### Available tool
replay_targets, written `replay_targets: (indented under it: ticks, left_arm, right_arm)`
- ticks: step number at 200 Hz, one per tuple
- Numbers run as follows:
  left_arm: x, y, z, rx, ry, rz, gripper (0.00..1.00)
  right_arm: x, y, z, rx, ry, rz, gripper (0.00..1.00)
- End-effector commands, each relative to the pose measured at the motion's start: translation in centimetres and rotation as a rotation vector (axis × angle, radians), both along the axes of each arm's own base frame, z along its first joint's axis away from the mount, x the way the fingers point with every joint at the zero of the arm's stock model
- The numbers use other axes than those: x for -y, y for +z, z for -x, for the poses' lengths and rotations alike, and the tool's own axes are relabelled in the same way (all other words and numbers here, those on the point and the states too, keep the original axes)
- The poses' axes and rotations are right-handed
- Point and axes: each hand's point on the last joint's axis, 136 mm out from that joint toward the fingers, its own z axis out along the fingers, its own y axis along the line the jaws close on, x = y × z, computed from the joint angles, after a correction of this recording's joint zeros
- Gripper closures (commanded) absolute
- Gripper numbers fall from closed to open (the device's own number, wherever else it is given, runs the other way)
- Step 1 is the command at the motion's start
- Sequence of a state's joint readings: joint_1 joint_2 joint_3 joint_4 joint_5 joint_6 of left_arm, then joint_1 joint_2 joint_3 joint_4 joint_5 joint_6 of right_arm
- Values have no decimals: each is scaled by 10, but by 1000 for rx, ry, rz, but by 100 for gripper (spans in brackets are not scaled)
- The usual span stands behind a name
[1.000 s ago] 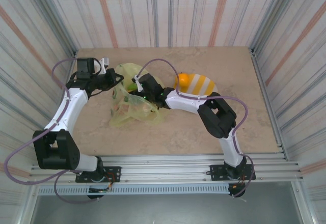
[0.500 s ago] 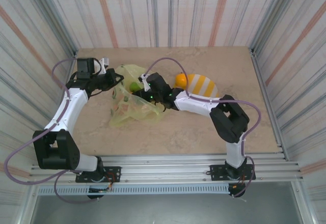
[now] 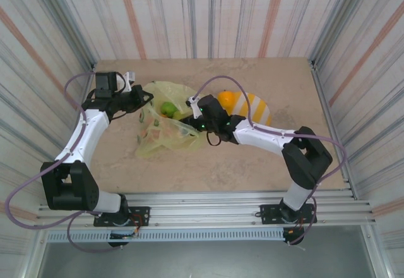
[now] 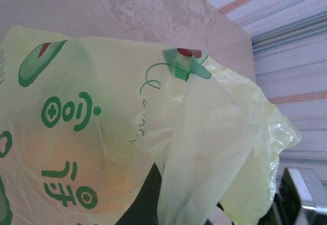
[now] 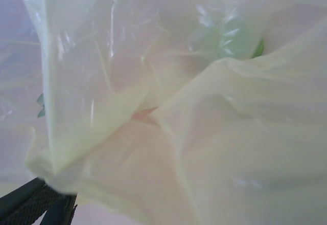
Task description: Place the fruits into the plastic bag
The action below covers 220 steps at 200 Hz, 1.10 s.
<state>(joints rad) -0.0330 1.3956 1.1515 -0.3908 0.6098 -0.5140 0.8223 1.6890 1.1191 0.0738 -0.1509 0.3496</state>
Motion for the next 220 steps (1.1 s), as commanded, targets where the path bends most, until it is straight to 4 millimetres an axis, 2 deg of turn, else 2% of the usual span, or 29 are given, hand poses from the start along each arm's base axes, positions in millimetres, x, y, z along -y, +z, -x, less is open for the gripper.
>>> replay_targets:
  ticks: [1,24,66,91,110,138,163,189,220]
  left_arm:
    - [2,4,3,12,-7,12,100]
    - [1,3,2,9,-6,11,100]
    - [1,2,2,7,-5,10,100]
    - [1,2,2,5,-3,11,100]
    - [1,1,2,3,-4,11,100]
    - [1,1,2,3,-5,12,100]
    - [1,1,2,4,-4,11,100]
    - [2,1,2,4,-6,11,100]
    - [2,2,2,5,-7,12,100]
  right_arm:
    - [18,18,5,51,10,6,15]
    - [36,27,7,70,-12,1,14]
    - [76,62,5,137,-84,-58,12]
    - [103,77,-3,163,-151,-82,10]
    - [131,77,-18,166,-263,-48,9]
    - [176,62,-47,128,-466,40,6]
    - [200,39,-73,36,-569,69,4]
    - [207,14,-95,-51,-607,104,3]
    - [200,-16,-115,-127,-600,184,1]
